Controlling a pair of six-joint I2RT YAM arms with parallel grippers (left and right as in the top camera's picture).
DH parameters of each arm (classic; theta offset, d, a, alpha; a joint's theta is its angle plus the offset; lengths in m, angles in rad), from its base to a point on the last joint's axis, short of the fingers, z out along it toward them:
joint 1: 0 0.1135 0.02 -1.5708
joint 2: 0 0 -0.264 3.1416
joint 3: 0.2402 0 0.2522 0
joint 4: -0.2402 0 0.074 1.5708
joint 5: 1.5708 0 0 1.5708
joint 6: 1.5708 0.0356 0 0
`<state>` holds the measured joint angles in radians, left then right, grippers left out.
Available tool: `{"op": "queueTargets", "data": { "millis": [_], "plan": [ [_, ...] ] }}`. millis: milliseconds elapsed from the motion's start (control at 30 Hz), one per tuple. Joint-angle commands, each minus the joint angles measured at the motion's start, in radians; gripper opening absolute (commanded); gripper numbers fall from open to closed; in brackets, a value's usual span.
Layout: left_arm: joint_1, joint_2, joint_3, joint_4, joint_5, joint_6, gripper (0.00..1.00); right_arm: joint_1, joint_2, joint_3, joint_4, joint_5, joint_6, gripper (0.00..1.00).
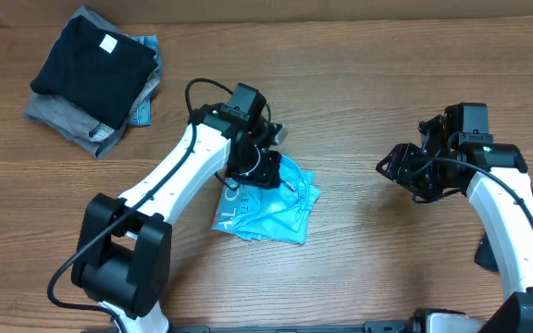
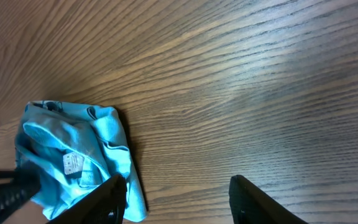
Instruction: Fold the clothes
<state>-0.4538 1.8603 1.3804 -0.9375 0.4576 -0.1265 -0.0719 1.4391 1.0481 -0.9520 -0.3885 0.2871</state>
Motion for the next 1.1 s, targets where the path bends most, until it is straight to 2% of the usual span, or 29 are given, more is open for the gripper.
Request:
{"op": "queueTargets", "data": {
  "millis": [0,67,200,300,433,467,533,633,767,833,900,1000,1067],
  "plan": [
    [-0.065,-0.003,-0.002,-0.053,0.138,0.047,0.08,0.000,-0.025,0.020,0.003,-0.005,-0.008,0.56],
    [-0.093,-0.003,-0.002,-0.080,0.137,0.070,0.04,0.000,-0.025,0.020,0.003,-0.005,-0.008,0.57],
    [-0.130,-0.010,0.000,-0.105,0.097,0.058,0.04,0.000,-0.025,0.020,0.003,-0.005,-0.008,0.57],
    [-0.122,-0.035,0.025,-0.105,-0.008,0.018,0.19,0.000,-0.025,0.020,0.004,-0.005,-0.008,0.57],
    [-0.082,-0.086,0.081,-0.097,-0.217,0.005,0.38,0.000,-0.025,0.020,0.003,0.005,-0.007,0.57],
    [-0.072,-0.092,0.086,-0.091,-0.270,-0.005,0.42,0.000,-0.025,0.020,0.004,0.006,-0.007,0.57],
    [-0.028,-0.087,0.084,-0.064,-0.329,-0.011,0.42,0.000,-0.025,0.020,0.004,0.006,-0.007,0.57],
    [0.007,-0.056,0.066,-0.029,-0.285,0.010,0.40,0.000,-0.025,0.020,0.004,0.006,-0.007,0.57],
    [0.034,0.026,0.062,-0.008,-0.188,0.043,0.32,0.000,-0.025,0.020,0.002,0.005,-0.007,0.57],
    [0.035,0.053,0.062,0.005,-0.143,0.060,0.32,0.000,-0.025,0.020,0.002,0.005,-0.007,0.57],
    [0.035,0.072,0.062,0.011,-0.125,0.064,0.35,0.000,-0.025,0.020,0.000,0.005,-0.007,0.57],
    [0.035,0.093,0.062,0.015,-0.125,0.064,0.49,0.000,-0.025,0.020,-0.005,0.005,-0.007,0.57],
    [0.035,0.103,0.062,0.017,-0.121,0.063,0.48,0.000,-0.025,0.020,-0.005,0.005,-0.007,0.57]
  ]
}}
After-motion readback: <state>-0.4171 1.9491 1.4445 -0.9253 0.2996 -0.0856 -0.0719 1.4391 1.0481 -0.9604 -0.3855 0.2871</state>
